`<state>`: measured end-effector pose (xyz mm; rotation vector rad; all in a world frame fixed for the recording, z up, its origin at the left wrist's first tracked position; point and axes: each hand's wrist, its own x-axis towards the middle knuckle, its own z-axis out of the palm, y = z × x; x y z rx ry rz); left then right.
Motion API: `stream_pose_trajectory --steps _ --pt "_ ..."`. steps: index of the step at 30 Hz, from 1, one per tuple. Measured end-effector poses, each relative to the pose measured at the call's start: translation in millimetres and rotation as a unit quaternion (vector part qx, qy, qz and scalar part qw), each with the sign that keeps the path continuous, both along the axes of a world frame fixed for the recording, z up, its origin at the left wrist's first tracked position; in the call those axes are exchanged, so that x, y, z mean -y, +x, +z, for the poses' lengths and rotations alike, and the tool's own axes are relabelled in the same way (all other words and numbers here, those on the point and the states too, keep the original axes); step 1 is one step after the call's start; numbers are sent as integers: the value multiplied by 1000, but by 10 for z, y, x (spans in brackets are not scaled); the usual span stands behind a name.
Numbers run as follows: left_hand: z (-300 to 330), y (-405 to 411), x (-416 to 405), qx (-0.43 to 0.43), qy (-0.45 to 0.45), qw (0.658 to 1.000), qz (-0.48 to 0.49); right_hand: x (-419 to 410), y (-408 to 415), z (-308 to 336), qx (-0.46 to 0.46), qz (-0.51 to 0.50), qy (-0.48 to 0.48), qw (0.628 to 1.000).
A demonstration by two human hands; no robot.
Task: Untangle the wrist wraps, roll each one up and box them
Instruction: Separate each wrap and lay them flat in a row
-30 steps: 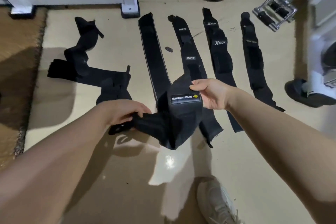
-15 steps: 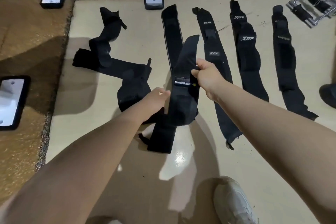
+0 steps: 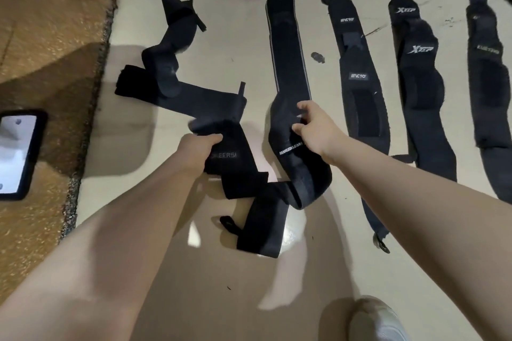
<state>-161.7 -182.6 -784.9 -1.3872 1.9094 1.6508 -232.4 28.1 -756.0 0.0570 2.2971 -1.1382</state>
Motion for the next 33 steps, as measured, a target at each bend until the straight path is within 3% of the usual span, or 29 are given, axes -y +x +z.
stream_pose_trajectory --steps 3,6,9,13,16,23,25,29,31,33 --pt "290 18 -78 -84 139 986 -36 9 98 27 -14 50 57 997" --pt "603 10 -142 -154 247 954 -74 14 203 115 15 44 -46 998" --pt "880 -33 -219 -206 259 940 -80 66 274 432 111 -19 -211 971" --pt "1354 -139 -336 -280 221 931 -69 66 238 822 213 54 -335 916" --pt "1639 -202 -357 -324 187 925 -70 32 238 1090 183 114 -312 925" --pt "2016 -183 -418 -376 211 901 -35 -23 130 1458 121 104 -316 935" --pt "1998 -135 -455 -360 222 905 -53 1 128 1473 106 99 -319 937" --pt "1752 -62 -524 -295 152 936 -117 38 80 1416 94 89 -346 929" --pt "1590 -89 -547 -292 142 939 -109 49 23 1266 67 79 -302 948" --pt "1401 -146 -554 -274 122 949 -98 32 -9 1008 13 56 -199 978"
